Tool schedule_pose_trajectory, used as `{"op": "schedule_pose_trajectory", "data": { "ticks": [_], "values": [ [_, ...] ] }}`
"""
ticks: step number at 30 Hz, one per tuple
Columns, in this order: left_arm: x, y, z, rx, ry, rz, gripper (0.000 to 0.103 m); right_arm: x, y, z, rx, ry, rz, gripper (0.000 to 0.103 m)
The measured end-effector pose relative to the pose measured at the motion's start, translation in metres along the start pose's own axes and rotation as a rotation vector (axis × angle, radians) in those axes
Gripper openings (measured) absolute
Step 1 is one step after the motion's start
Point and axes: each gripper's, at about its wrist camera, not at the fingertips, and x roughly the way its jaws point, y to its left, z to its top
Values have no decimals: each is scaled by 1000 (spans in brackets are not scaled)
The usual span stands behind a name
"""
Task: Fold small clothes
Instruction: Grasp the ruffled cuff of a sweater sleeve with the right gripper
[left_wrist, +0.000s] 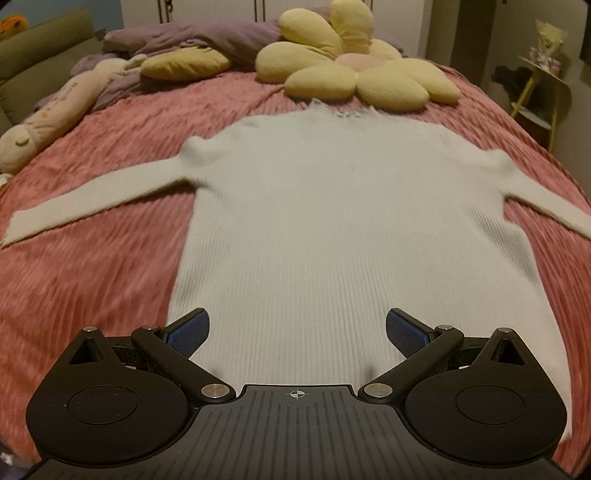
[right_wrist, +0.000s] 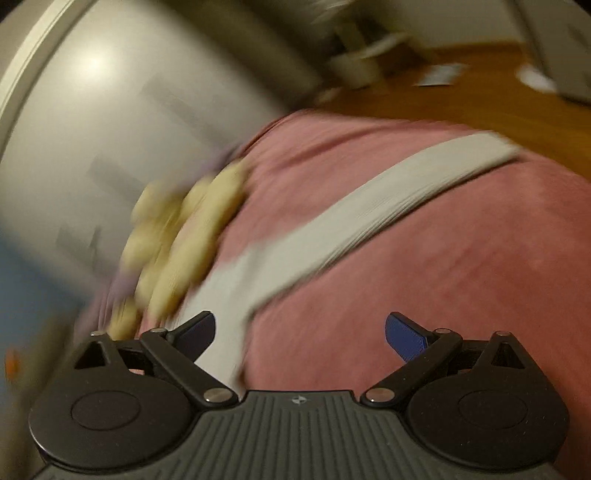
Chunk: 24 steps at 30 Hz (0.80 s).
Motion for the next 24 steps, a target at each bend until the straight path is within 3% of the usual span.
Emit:
{"op": "schedule_pose_trajectory", "data": {
  "ticks": [3, 7, 12, 14, 16, 20, 24],
  "values": [
    [18, -3, 7, 2, -5, -3, 103, 17, -37, 33, 124, -62, -69, 78],
    [39, -8, 9, 11, 17, -1, 103, 40, -76, 54, 259, -67, -122, 45],
    [64, -3, -1, 6, 119, -4, 103, 56, -89, 69, 303, -108, -131, 35],
    [64, 3, -6, -15, 107, -30, 103, 67, -87, 73, 295, -107, -161, 17],
    [65, 8, -7, -25, 107, -49, 103, 71, -81, 79, 246, -107, -205, 7],
    [66, 9, -10, 6, 114, -70, 103, 66, -36, 82, -11, -154, -289, 7],
    [67, 11, -9, -4, 120, -91, 103, 69, 64, 49, -396, -193, -215, 6]
  ]
}}
